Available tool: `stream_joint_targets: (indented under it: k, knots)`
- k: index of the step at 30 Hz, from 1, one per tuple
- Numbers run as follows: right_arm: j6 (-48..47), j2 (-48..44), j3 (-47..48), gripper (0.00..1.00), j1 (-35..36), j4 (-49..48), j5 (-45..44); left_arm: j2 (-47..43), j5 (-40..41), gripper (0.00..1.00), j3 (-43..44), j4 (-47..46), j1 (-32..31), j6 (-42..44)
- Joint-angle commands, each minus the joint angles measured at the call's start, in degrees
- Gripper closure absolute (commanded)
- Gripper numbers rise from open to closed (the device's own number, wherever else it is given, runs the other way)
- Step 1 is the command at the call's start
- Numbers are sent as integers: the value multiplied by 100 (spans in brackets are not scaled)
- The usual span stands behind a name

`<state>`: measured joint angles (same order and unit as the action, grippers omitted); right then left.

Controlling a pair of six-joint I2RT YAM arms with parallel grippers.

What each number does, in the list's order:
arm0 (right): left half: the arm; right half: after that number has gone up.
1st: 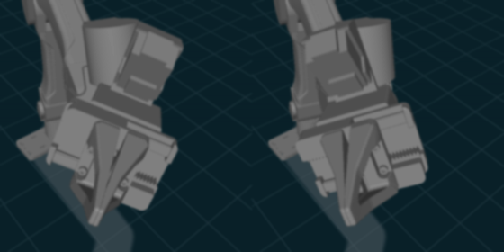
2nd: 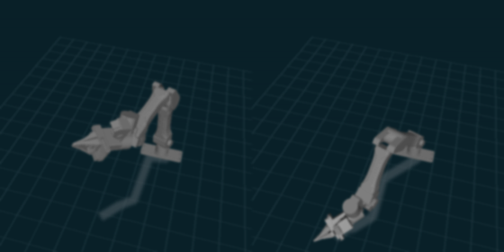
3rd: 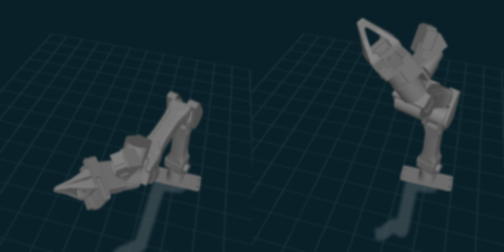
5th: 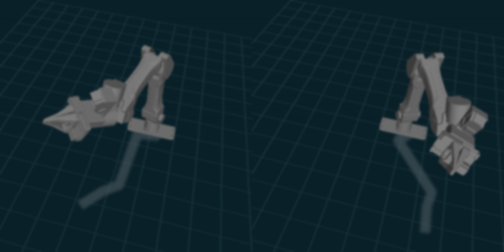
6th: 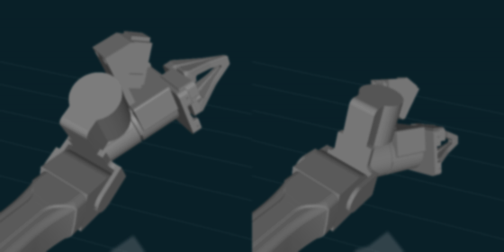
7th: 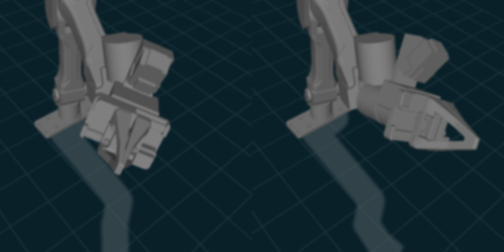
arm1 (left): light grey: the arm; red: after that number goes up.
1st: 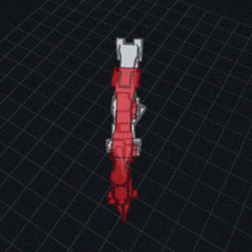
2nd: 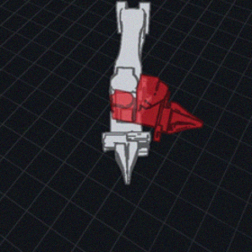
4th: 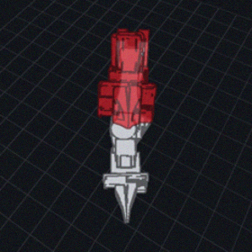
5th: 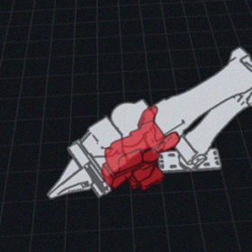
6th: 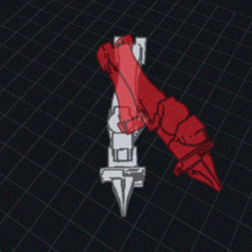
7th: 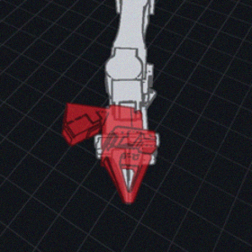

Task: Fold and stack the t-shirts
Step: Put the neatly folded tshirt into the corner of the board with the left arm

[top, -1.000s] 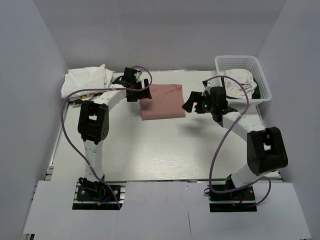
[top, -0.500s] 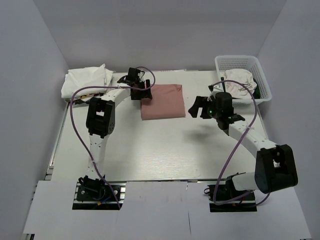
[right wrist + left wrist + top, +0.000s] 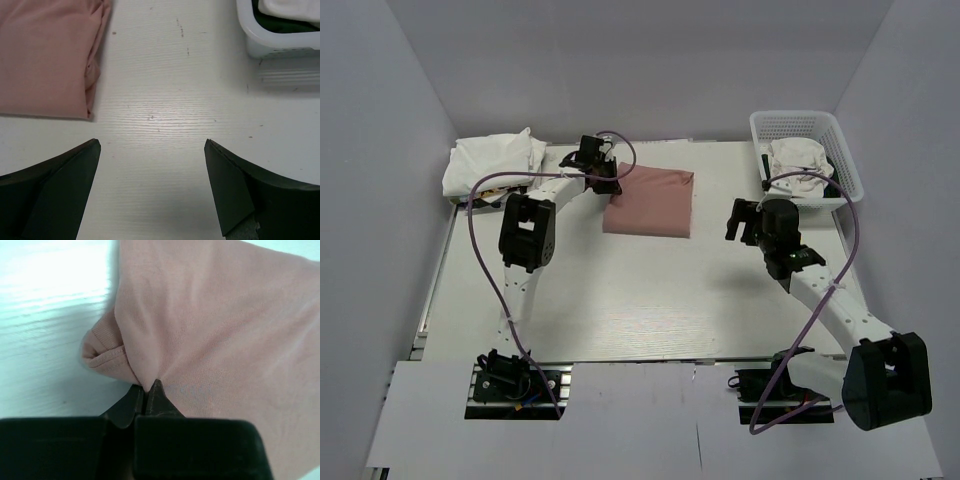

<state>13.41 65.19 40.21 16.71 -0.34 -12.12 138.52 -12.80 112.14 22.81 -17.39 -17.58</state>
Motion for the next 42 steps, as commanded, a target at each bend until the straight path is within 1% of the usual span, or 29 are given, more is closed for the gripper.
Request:
stream_joint_targets:
  k: [1,2,4,5,7,8,9,14,16,17,19,21,25,26,30,35,38,42]
  knots:
    - [-93,-217,-162,10,-19,-370,-449,-561,803,100,177,127,7,649]
    - [-119,-234,-188,10,-27,-370,-449,-702,1127,100,125,127,7,973]
    - [-119,-235,-224,10,-27,-423,-467,-1115,1410,100,63,188,7,1256]
    - [-119,-243,-232,10,-1,-458,-449,-1238,1803,100,63,250,7,1353]
    - [-119,-287,-355,10,-10,-695,-345,-1502,2340,100,63,303,59,1643]
    - [-128,-305,-469,10,-10,-757,-335,-1573,2865,100,63,364,60,1775]
    - [-137,-348,-505,10,-1,-905,-283,-1643,3062,100,63,365,60,2054]
    - [-119,-279,-514,10,-10,-924,-379,-2065,3301,100,1,417,201,2733]
    - [-111,-270,-523,10,-1,-959,-396,-2135,3607,100,-113,365,271,2962]
    - [-110,-261,-557,10,-123,-994,-414,-2136,3705,100,-113,365,349,3023]
    - [-84,-305,-584,10,-10,-1021,-414,-2136,3871,100,-44,365,420,3147]
    - [-93,-331,-602,10,-27,-1047,-414,-2136,3872,100,97,496,499,3304]
    - [-93,-358,-610,10,-19,-1073,-370,-2198,3934,100,151,417,815,3524]
    - [-75,-358,-610,10,-1,-1091,-379,-2198,3864,100,325,417,868,3577]
    - [-49,-305,-575,10,-1,-1074,-326,-2258,3732,100,616,479,1105,3578]
    - [-32,-314,-575,10,-18,-1082,-308,-2373,3521,100,739,479,1351,3578]
    - [-40,-262,-558,10,-1,-1126,-309,-2373,3469,100,1037,549,1518,3526]
    - [-49,-138,-487,10,-10,-1091,-273,-2373,3398,100,1161,382,1791,3578]
